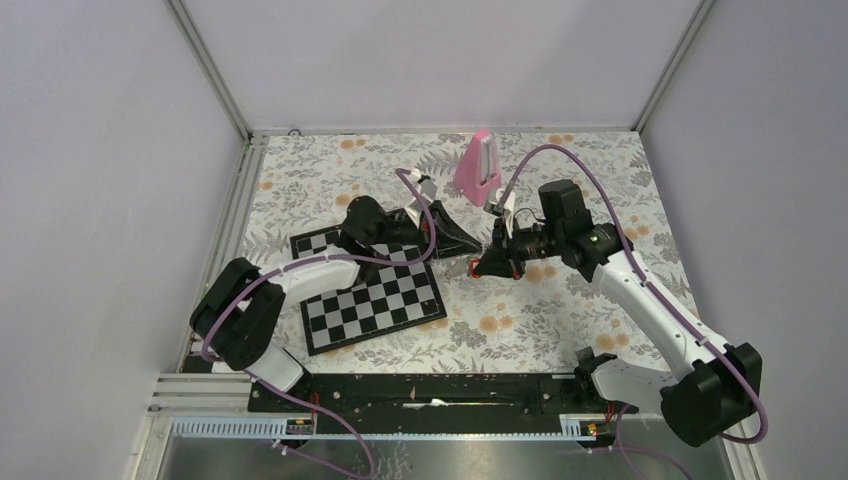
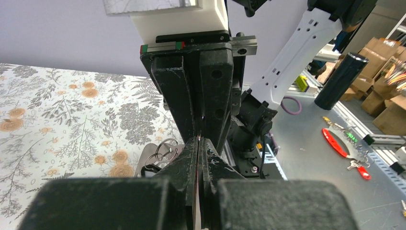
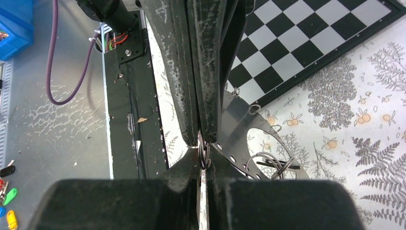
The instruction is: Put the keys on the keyring
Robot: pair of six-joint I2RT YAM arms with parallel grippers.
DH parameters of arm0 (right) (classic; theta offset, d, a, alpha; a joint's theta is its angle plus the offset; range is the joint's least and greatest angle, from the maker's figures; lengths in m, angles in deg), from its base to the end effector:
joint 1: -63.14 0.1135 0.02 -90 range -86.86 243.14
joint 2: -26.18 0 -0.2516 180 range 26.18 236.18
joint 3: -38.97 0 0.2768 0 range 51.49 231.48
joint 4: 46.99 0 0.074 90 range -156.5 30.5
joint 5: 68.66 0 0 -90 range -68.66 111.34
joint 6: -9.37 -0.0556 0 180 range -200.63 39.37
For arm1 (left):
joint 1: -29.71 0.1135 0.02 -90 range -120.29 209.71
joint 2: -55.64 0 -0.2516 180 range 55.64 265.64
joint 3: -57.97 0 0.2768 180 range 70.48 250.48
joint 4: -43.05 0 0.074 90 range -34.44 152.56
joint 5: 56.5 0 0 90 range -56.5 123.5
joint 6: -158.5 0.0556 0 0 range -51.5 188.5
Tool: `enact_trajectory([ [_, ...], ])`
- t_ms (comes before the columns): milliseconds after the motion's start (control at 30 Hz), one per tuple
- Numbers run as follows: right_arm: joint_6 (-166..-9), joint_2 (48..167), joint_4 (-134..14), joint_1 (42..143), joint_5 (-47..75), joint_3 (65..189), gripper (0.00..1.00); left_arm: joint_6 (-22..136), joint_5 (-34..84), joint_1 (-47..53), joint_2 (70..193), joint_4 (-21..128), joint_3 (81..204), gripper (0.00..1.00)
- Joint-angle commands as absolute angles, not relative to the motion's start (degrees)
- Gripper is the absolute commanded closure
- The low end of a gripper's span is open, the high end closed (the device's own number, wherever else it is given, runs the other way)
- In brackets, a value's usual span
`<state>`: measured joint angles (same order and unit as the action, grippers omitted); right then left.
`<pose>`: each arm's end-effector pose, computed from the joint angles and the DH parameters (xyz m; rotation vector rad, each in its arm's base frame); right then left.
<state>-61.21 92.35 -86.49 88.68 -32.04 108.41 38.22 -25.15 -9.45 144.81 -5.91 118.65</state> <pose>0.2344 0.1615 0.2961 -1.2561 1.6803 1.0756 0.2461 -0.2617 0.2690 1.0971 1.1592 -1.5908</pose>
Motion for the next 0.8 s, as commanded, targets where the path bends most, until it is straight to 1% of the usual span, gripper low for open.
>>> enact_trajectory([
  [0, -61.37, 91.28, -83.44, 88.72, -30.49, 111.82, 0.98, 47.29, -27.62, -11.47, 142.22, 2.61, 119.92, 1.00],
  [133, -59.59, 89.42, -85.46, 88.69, -28.59, 111.65, 0.95, 52.63, -26.39, -11.41, 141.39, 9.47, 120.85, 1.00],
  [300, -57.71, 87.77, -87.68, 88.63, -26.57, 110.85, 0.86, 54.59, -24.15, -11.17, 141.19, 13.33, 122.34, 1.00],
  [433, -56.72, 86.88, -88.51, 88.54, -25.49, 110.26, 0.79, 53.63, -23.73, -10.78, 141.04, 12.94, 122.77, 1.00],
  [767, -55.03, 86.01, -89.63, 88.37, -24.11, 108.86, 0.79, 50.32, -23.53, -9.52, 140.28, 10.49, 122.79, 1.00],
])
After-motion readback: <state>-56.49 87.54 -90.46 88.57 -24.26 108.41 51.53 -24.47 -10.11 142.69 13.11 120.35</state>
